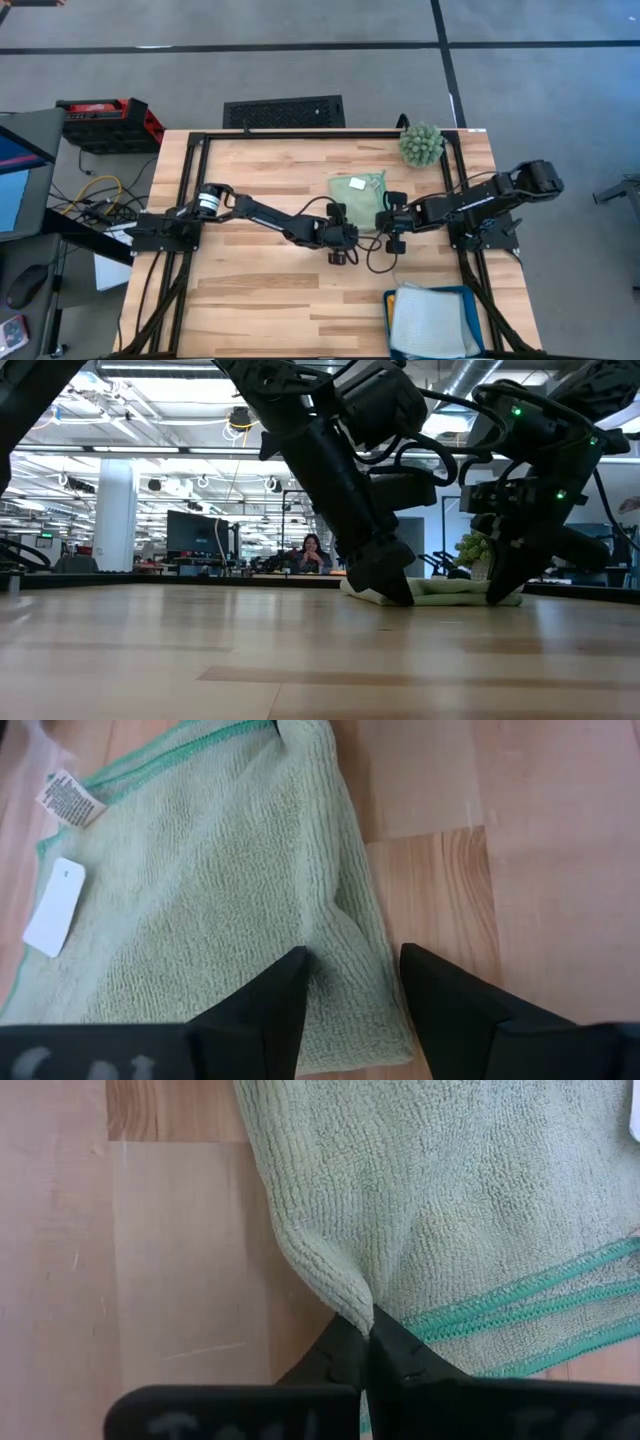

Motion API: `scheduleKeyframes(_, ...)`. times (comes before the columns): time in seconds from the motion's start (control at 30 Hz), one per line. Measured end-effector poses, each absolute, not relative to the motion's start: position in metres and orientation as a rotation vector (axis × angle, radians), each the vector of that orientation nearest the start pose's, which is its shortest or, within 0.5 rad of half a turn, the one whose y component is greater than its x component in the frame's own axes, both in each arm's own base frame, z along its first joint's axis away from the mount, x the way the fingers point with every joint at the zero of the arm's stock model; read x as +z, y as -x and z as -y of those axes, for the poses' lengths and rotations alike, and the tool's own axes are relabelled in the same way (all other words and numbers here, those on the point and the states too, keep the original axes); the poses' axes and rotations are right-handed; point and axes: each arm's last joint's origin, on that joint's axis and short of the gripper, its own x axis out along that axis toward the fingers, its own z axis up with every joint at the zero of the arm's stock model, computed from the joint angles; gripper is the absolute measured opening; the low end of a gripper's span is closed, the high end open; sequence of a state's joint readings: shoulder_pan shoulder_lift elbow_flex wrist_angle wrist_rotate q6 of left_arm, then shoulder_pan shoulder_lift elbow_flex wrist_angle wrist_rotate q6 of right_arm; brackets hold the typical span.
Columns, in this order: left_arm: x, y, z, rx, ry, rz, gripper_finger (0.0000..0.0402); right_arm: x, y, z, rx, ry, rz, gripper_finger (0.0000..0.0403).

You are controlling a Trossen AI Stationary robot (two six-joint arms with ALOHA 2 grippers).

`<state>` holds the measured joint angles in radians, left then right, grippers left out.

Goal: Fold microfiber towels
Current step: Put the folded green towel into the blue bin

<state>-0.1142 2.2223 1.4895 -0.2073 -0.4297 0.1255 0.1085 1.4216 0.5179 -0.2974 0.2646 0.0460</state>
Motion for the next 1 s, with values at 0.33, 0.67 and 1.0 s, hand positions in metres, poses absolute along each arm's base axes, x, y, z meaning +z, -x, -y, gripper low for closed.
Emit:
scheduleKeyframes(0.33, 0.115, -0.455, 0.032, 0.285, -0.347, -0.944, 0.0021, 0.120, -0.214, -0.016, -0.162, 0.182, -1.178, 0.0016)
scheduleKeyframes(0.67, 0.138, -0.469, 0.033, 0.245, -0.305, -0.906, 0.0004, 0.142, -0.201, -0.025, -0.138, 0.142, -1.121, 0.0012)
scheduleKeyframes(1.0, 0.190, -0.485, 0.048, 0.161, -0.274, -0.869, 0.0001, 0.172, -0.166, -0.048, -0.100, 0.061, -1.072, 0.0012)
